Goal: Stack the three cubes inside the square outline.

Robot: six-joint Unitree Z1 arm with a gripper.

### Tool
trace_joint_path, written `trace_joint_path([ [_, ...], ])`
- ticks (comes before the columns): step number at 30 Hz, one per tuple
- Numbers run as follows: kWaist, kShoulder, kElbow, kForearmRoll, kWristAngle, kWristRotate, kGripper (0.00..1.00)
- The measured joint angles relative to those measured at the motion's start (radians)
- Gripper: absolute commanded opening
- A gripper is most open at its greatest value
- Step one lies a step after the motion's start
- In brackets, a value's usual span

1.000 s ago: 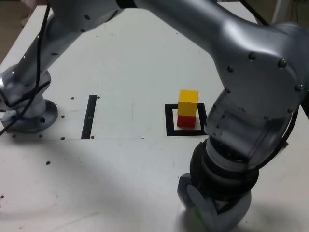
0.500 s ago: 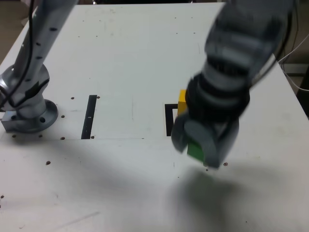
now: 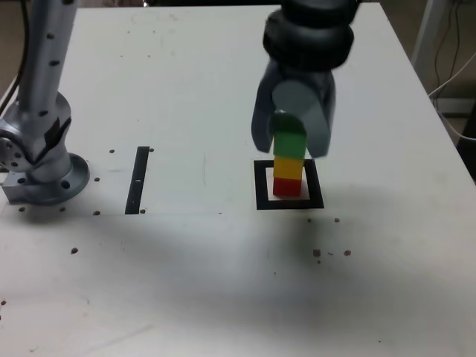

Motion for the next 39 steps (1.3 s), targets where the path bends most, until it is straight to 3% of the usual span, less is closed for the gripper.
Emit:
trace_joint_path([
  [7,0.077,-0.010,0.054,-0.011,-0.004,-0.009,0.30],
  [28,0.103,-0.003,0.091,-0.094,-0.042,0.012,0.32],
  [29,0.105,-0.002,0.093,-0.098,-0.042,0.012,0.36],
  [35,0.112,0.001,0.107,-0.126,-0.037,0.027,0.94],
  [39,0.118,0.001,0.119,-0.132,-0.034,0.034,1.00],
])
